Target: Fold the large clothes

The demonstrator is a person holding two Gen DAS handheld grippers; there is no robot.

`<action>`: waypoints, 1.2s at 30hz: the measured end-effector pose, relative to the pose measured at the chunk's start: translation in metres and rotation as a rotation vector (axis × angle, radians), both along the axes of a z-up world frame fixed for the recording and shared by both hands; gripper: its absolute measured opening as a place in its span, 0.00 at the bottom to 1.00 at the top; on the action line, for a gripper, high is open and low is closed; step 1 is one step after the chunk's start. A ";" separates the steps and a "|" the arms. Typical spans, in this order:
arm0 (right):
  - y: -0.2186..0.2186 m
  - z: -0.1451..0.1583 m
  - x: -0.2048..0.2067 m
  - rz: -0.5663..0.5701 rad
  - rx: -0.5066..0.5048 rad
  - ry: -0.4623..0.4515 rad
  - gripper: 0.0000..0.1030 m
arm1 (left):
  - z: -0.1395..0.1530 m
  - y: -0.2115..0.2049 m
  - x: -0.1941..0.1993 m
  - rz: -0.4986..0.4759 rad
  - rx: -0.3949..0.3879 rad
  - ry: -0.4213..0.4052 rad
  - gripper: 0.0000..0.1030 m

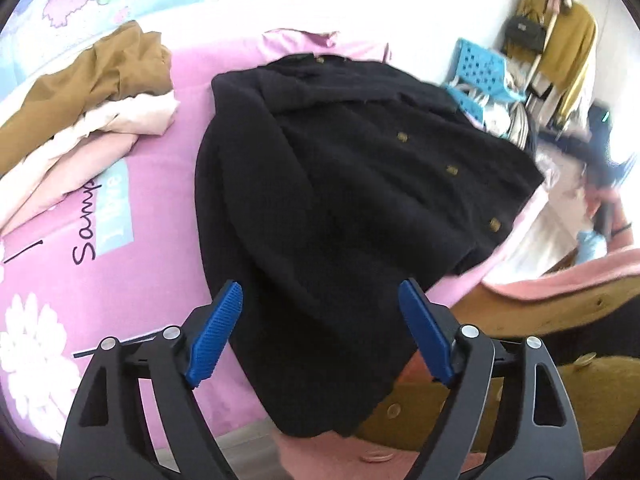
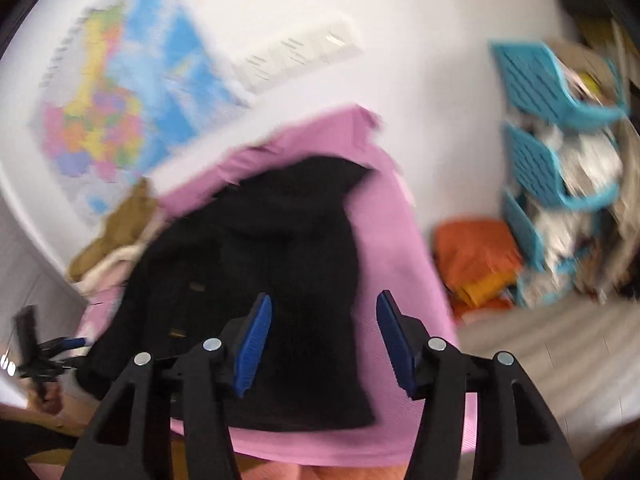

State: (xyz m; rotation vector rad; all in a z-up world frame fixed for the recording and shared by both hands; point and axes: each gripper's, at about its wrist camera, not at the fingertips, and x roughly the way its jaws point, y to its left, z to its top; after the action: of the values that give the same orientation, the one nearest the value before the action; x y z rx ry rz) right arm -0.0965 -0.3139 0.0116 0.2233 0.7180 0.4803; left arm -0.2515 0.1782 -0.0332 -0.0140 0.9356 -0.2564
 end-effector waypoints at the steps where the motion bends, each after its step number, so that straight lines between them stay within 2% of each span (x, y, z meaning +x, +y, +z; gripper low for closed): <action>1: 0.014 0.009 -0.004 0.061 0.012 -0.033 0.53 | -0.004 -0.004 -0.001 -0.020 0.002 0.011 0.78; 4: 0.069 0.014 -0.010 0.277 0.030 -0.059 0.53 | -0.016 -0.010 -0.001 -0.042 0.042 0.025 0.77; 5: 0.085 0.011 -0.010 0.328 0.024 -0.057 0.53 | -0.020 -0.010 0.000 -0.037 0.045 0.034 0.73; 7: 0.140 -0.001 -0.013 0.500 0.016 -0.034 0.52 | -0.024 -0.005 0.001 -0.004 0.059 0.048 0.37; 8: 0.163 -0.007 -0.014 0.567 0.017 -0.020 0.52 | -0.025 0.002 0.003 0.024 0.054 0.057 0.31; 10: 0.208 -0.020 -0.019 0.685 -0.004 0.005 0.48 | -0.021 0.016 0.004 0.081 0.050 0.043 0.05; 12: 0.241 -0.028 -0.026 0.780 -0.013 0.014 0.43 | -0.011 0.033 0.003 0.169 0.078 0.011 0.05; 14: 0.274 -0.038 -0.029 0.866 -0.003 0.050 0.38 | -0.001 0.053 0.001 0.239 0.056 -0.009 0.05; 16: 0.309 -0.051 -0.033 0.932 -0.052 0.080 0.29 | 0.007 0.075 0.000 0.318 0.071 -0.021 0.05; 19: 0.348 -0.072 -0.039 0.998 -0.125 0.138 0.29 | 0.012 0.098 0.003 0.429 0.099 -0.010 0.07; 21: 0.362 -0.076 -0.047 1.019 -0.159 0.126 0.28 | 0.013 0.104 0.003 0.489 0.157 -0.003 0.09; 23: 0.357 -0.073 -0.044 1.012 -0.142 0.131 0.26 | 0.019 0.095 -0.002 0.442 0.133 -0.051 0.24; 25: 0.340 -0.067 -0.036 0.976 -0.088 0.145 0.25 | 0.028 0.071 -0.011 0.326 0.102 -0.128 0.47; 26: 0.331 -0.064 -0.033 0.960 -0.070 0.143 0.25 | 0.031 0.059 -0.015 0.264 0.096 -0.160 0.50; 27: 0.321 -0.060 -0.030 0.937 -0.052 0.139 0.26 | 0.034 0.043 -0.018 0.183 0.076 -0.188 0.52; 29: 0.311 -0.054 -0.030 0.907 -0.040 0.120 0.38 | 0.031 0.021 -0.017 0.072 0.054 -0.194 0.52; 31: 0.302 -0.048 -0.037 0.892 -0.063 0.072 0.63 | 0.020 -0.001 -0.014 -0.011 0.082 -0.180 0.52; 33: 0.303 -0.047 -0.044 0.909 -0.100 0.042 0.66 | 0.004 -0.011 -0.008 -0.053 0.100 -0.133 0.52; 36: 0.308 -0.056 -0.058 0.948 -0.205 0.014 0.71 | -0.015 -0.009 -0.005 -0.061 0.075 -0.076 0.52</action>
State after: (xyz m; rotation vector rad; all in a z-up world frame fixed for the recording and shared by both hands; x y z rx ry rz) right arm -0.1546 -0.0063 -0.0441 -0.3341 0.8584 1.2948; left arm -0.2563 0.1690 -0.0478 0.0924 0.8703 -0.2761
